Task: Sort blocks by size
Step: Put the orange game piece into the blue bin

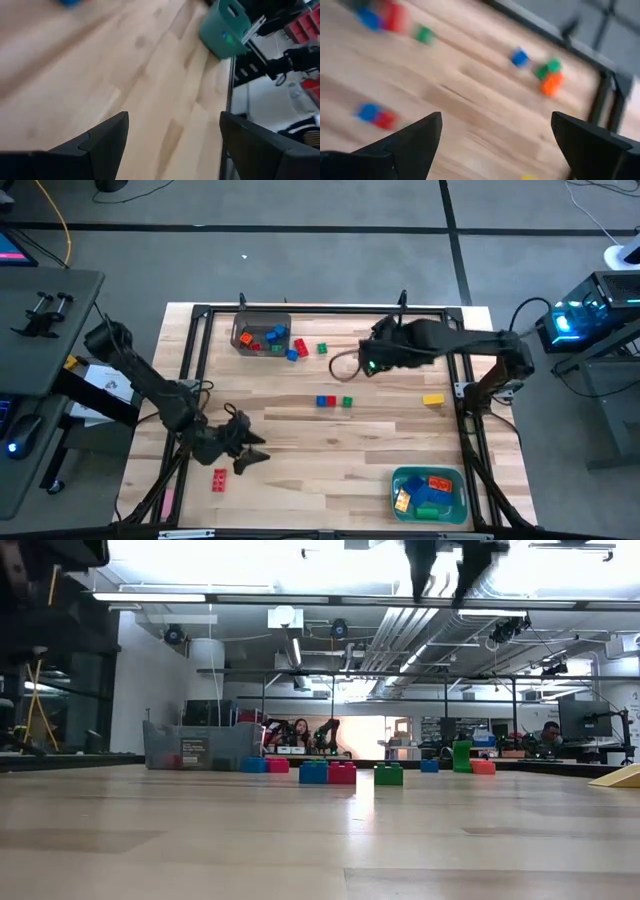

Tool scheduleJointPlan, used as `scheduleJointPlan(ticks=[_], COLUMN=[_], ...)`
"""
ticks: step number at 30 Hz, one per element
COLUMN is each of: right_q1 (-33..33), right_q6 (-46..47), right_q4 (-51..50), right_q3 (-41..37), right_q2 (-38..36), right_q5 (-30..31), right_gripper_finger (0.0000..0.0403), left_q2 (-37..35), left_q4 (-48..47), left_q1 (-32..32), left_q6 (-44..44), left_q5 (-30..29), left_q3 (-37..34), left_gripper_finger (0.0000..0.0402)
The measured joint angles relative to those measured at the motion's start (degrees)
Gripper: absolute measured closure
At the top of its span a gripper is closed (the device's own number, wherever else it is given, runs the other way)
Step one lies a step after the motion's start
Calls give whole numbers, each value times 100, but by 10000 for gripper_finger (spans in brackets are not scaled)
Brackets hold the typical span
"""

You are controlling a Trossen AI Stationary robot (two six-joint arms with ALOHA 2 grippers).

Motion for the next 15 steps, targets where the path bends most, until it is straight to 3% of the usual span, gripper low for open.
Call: scheduleJointPlan(ticks=[8, 15], right_q1=[-2152, -3362], right_q6=[93, -866], right_q4=[891, 2853], right_q3=[-2516, -3963], right_q2=[-549, -741], right_q5=[-1296, -1847], right_gripper_finger=[32, 32], left_q2=[-651, -1352], left_q4=[-58, -395], left_q1=[339, 735], left_q6=[1996, 2415], left_q5=[-104, -449], left_q3=[225, 271], left_gripper_finger=[106, 106])
